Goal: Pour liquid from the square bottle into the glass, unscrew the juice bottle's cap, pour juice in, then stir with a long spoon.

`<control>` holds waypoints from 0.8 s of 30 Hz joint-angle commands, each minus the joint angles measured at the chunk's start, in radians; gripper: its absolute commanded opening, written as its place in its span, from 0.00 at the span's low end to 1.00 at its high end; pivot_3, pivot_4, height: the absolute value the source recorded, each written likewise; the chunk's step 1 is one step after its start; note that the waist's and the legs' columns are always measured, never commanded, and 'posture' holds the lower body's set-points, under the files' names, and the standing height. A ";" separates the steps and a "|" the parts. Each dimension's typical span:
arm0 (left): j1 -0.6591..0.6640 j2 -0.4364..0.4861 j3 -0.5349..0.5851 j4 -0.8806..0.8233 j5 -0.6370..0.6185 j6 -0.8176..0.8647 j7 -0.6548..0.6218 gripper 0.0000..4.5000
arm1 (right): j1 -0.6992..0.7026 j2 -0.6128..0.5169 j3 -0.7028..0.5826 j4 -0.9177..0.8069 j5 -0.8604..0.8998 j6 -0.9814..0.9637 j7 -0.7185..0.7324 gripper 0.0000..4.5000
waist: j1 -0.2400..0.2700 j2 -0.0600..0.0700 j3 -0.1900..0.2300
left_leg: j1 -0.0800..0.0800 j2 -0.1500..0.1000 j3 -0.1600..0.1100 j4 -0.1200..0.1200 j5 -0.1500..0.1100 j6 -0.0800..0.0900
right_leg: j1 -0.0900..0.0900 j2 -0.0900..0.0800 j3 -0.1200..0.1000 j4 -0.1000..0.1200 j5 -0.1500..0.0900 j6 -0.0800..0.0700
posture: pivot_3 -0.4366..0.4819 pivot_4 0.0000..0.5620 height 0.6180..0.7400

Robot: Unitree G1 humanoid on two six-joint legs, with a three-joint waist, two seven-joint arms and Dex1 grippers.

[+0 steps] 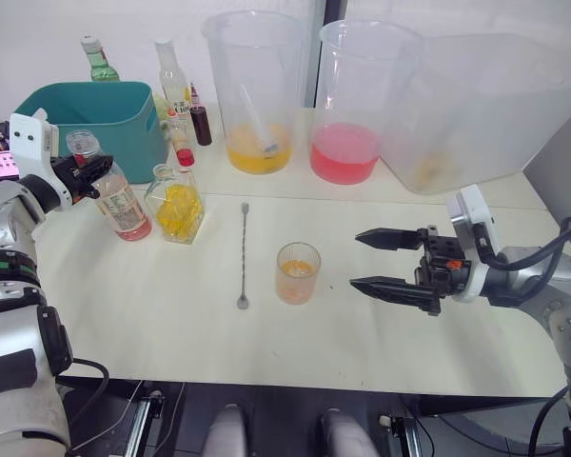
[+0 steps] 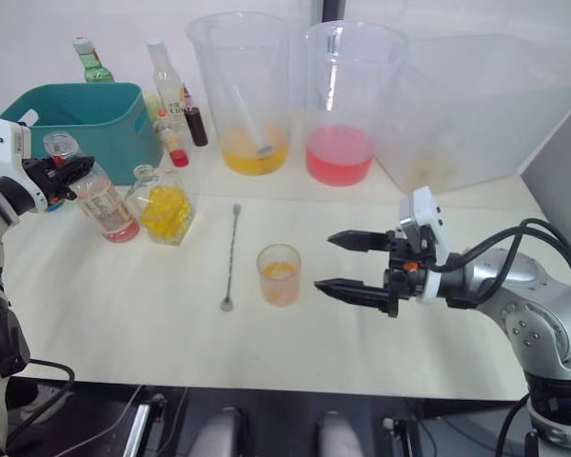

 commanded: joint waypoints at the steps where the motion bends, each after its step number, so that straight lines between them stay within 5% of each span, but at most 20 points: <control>1: 0.001 0.018 0.008 -0.041 0.001 -0.058 -0.027 0.28 | -0.002 -0.013 -0.028 -0.014 -0.004 -0.017 0.003 1.00 | 0.000 0.000 0.000 | 0.000 0.000 0.000 0.000 0.000 0.000 | 0.000 0.000 0.000 0.000 0.000 0.000 | 0.48 0.27 0.90; 2: 0.004 0.018 0.007 -0.047 0.003 -0.061 -0.031 0.28 | -0.004 -0.013 -0.023 -0.010 -0.011 -0.018 0.002 1.00 | 0.000 0.000 0.000 | 0.000 0.000 0.000 0.000 0.000 0.000 | 0.000 0.000 0.000 0.000 0.000 0.000 | 0.48 0.27 0.90; 4: 0.004 0.017 0.007 -0.051 0.005 -0.060 -0.030 0.49 | -0.006 -0.011 -0.015 -0.005 -0.022 -0.023 0.005 1.00 | 0.000 0.000 0.000 | 0.000 0.000 0.000 0.000 0.000 0.000 | 0.000 0.000 0.000 0.000 0.000 0.000 | 0.48 0.27 0.90; 11: -0.007 0.015 0.051 -0.074 -0.040 -0.034 -0.037 1.00 | -0.019 -0.004 -0.002 0.009 -0.050 -0.028 0.012 1.00 | 0.000 0.000 0.000 | 0.000 0.000 0.000 0.000 0.000 0.000 | 0.000 0.000 0.000 0.000 0.000 0.000 | 0.48 0.27 0.90; 24: -0.282 0.068 0.193 -0.152 -0.211 0.149 -0.003 1.00 | -0.032 0.005 -0.007 0.021 -0.047 -0.016 0.021 1.00 | -0.001 -0.001 0.000 | -0.001 0.000 -0.001 0.001 0.000 0.000 | 0.000 0.000 -0.001 0.001 0.000 0.000 | 0.48 0.27 0.90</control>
